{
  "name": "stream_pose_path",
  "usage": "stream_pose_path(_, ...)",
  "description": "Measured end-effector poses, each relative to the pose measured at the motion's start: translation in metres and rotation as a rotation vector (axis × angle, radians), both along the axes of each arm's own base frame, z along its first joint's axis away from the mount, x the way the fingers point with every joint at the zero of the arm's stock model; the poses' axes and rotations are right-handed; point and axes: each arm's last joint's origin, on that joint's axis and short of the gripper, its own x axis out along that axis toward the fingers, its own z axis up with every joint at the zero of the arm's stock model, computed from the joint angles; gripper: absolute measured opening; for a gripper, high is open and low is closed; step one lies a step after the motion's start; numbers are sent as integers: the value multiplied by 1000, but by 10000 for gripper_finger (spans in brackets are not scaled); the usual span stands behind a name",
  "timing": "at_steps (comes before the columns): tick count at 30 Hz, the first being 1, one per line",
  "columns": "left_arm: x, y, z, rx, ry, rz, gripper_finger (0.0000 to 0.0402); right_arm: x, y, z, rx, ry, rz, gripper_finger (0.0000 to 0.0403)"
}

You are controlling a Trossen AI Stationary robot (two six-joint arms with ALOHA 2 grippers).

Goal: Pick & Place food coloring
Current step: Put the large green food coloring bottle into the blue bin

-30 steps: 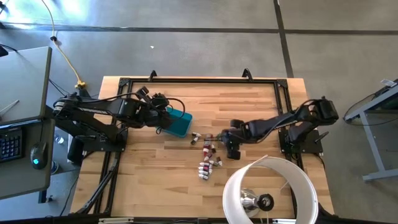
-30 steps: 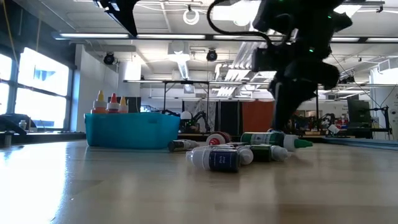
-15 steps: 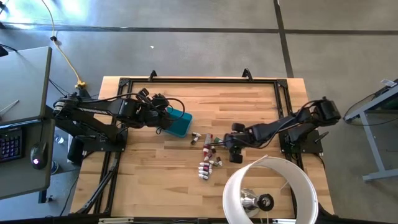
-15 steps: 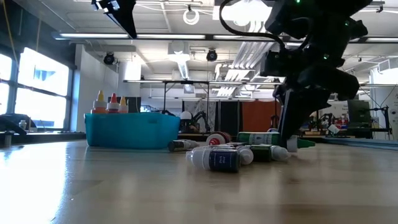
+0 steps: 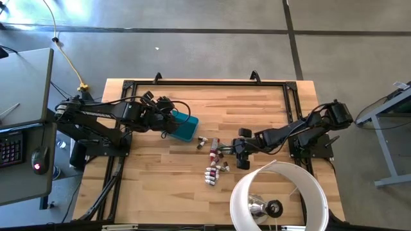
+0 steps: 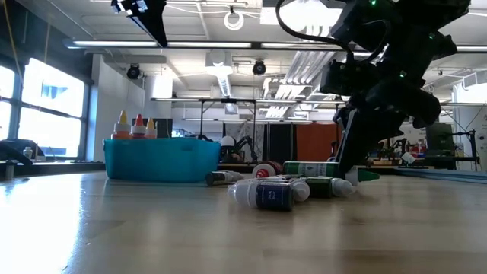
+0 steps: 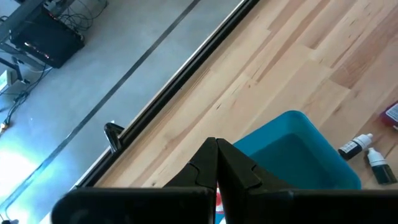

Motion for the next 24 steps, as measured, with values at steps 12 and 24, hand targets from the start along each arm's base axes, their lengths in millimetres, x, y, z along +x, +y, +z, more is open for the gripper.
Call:
stream_pose_path(12,0,0,0,-8,-14,11,0,10,0,4,-10,-113,60,139)
stream_pose_path(24,0,0,0,-16,-14,9,0,11,-6,5,20,-112,42,138)
